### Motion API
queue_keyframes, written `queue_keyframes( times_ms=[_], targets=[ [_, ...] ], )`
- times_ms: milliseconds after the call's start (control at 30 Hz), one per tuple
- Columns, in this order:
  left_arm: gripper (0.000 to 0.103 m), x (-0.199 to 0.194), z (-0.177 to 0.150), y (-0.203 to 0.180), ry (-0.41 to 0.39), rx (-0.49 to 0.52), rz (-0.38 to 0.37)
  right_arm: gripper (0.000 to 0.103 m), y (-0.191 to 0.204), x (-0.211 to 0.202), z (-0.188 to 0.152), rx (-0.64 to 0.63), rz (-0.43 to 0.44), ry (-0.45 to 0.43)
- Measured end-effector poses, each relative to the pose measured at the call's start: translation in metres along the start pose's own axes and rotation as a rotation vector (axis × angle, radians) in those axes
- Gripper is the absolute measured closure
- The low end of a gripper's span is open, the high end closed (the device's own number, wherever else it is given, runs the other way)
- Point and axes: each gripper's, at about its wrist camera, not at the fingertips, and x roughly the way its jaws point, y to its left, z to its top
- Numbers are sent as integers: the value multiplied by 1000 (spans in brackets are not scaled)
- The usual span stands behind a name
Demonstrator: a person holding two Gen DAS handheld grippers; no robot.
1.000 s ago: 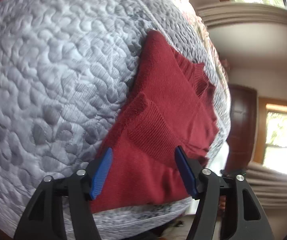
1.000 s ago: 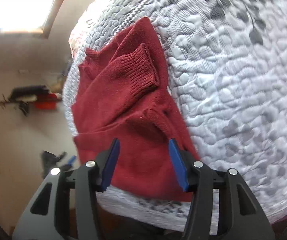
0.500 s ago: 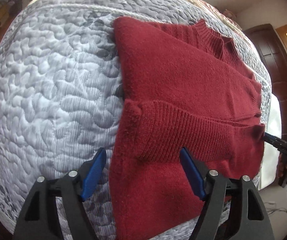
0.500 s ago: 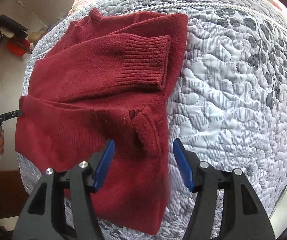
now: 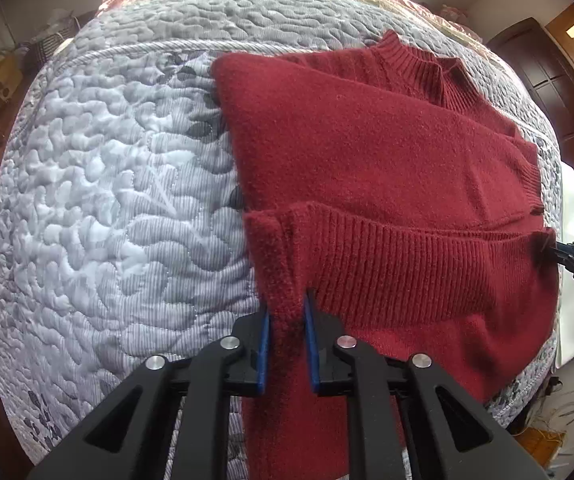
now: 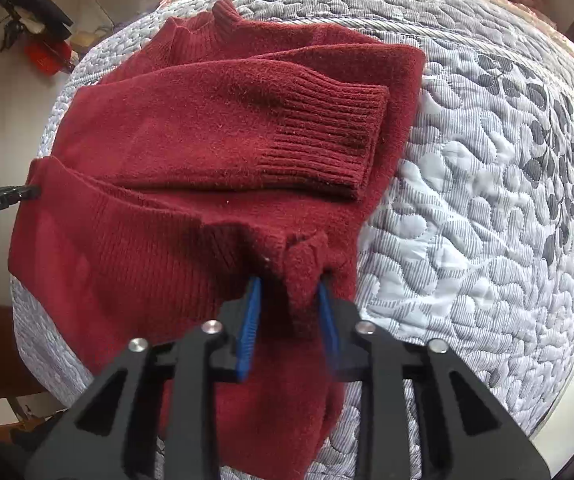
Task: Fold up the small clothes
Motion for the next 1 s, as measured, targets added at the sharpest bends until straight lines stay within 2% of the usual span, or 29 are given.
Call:
queue_keyframes(
  times_ms=[67,267,500,733,1000],
  targets=[
    [91,-1,-1,-5,-20,7,7,97,-1,-3,-2,5,-4,-8],
    [92,-26,-12,-13,-124,-1,15,98,-4,-35,-10,66,10,-91],
    [92,-81,-15,-21,-280,-15,35,98,-2,-97,-14,122,9,-226],
    [92,-106,14,-22,-335,-21,44,98,0,-137,13,109,17,-338],
    [92,-115,54,-36,-382,22,52,98,-2,-140,58,67,-13,-368]
  ],
)
